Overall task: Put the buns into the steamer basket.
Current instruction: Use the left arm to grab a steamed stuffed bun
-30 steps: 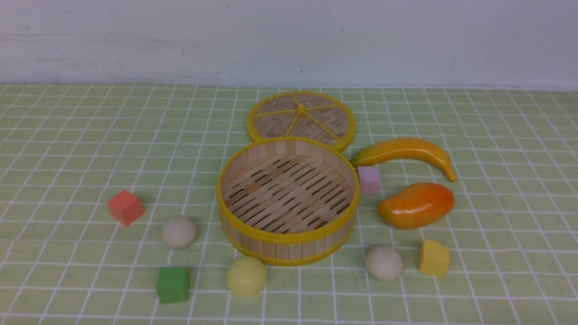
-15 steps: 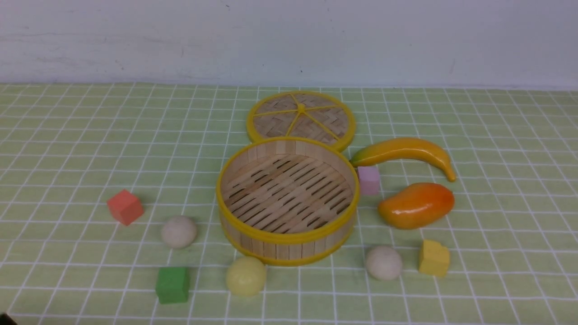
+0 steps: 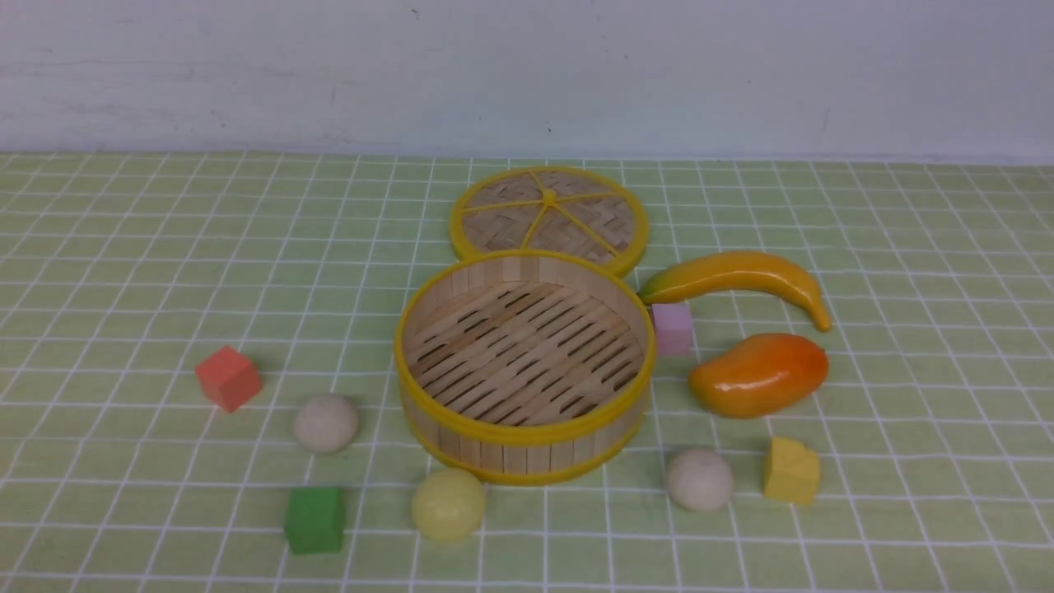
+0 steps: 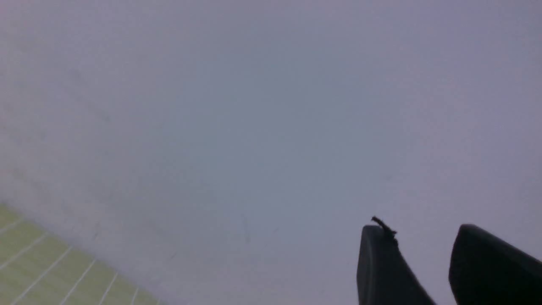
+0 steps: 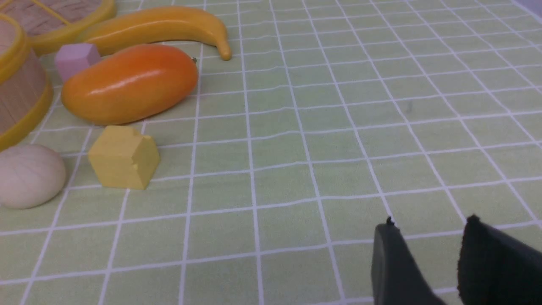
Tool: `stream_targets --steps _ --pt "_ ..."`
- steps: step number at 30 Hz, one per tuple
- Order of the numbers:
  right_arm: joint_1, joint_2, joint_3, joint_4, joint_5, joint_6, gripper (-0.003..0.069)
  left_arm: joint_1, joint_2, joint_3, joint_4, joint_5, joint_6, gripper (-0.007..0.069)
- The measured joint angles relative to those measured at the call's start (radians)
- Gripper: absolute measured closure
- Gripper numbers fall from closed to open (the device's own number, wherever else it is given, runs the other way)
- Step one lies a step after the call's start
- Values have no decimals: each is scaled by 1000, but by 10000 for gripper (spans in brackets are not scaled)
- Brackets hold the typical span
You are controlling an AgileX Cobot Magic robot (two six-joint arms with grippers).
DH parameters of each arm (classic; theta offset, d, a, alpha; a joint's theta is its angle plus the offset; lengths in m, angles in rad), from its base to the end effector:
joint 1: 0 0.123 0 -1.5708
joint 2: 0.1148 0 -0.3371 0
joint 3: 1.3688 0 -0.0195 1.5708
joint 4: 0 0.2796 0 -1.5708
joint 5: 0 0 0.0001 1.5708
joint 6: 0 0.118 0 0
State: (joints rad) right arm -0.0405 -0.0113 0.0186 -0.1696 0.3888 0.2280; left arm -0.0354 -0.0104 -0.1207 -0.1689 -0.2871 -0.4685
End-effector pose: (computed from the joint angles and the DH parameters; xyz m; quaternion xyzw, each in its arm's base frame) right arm 0.0538 -0.0098 0.1643 0.0637 0.8033 -0.0168 0.5920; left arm 0.0371 0.0043 0.2943 -0.1690 0.4810 -0.2697 0.8169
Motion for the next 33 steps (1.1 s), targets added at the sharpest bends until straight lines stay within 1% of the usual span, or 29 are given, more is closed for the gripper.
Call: stream_targets --steps 5,7,9,10,13,16,18,19,22,24,25,27,29,30,31,32,33 --pt "0 0 0 0 0 1 419 0 58 -225 0 114 13 386" --pt "0 0 0 0 0 2 419 0 171 -404 0 287 15 386" --pt "0 0 0 0 0 2 419 0 235 -495 0 392 17 386" --pt "0 0 0 0 0 2 419 0 302 -550 0 508 17 386" --pt "0 0 0 0 0 3 419 0 422 -624 12 722 20 386" --pt "0 0 0 0 0 3 419 0 549 -634 69 859 28 386" --pt "0 0 0 0 0 3 419 0 597 -634 98 889 29 386" --pt "0 0 0 0 0 3 419 0 669 -629 126 893 29 386" --pt "0 0 0 0 0 4 419 0 754 -626 126 883 21 386" --pt "0 0 0 0 0 4 419 0 875 -626 81 863 5 386" --pt "0 0 0 0 0 4 419 0 894 -626 69 860 5 386" --pt "0 0 0 0 0 4 419 0 1000 -626 -10 854 6 386" --pt "0 0 0 0 0 4 419 0 1110 -635 -110 863 60 386" --pt "0 0 0 0 0 4 419 0 1154 -647 -152 873 109 386" --pt "0 0 0 0 0 4 419 0 1163 -650 -160 875 132 386" --pt "0 0 0 0 0 4 419 0 1222 -679 -214 891 222 386" --pt "0 0 0 0 0 4 419 0 1262 -707 -253 905 288 386"
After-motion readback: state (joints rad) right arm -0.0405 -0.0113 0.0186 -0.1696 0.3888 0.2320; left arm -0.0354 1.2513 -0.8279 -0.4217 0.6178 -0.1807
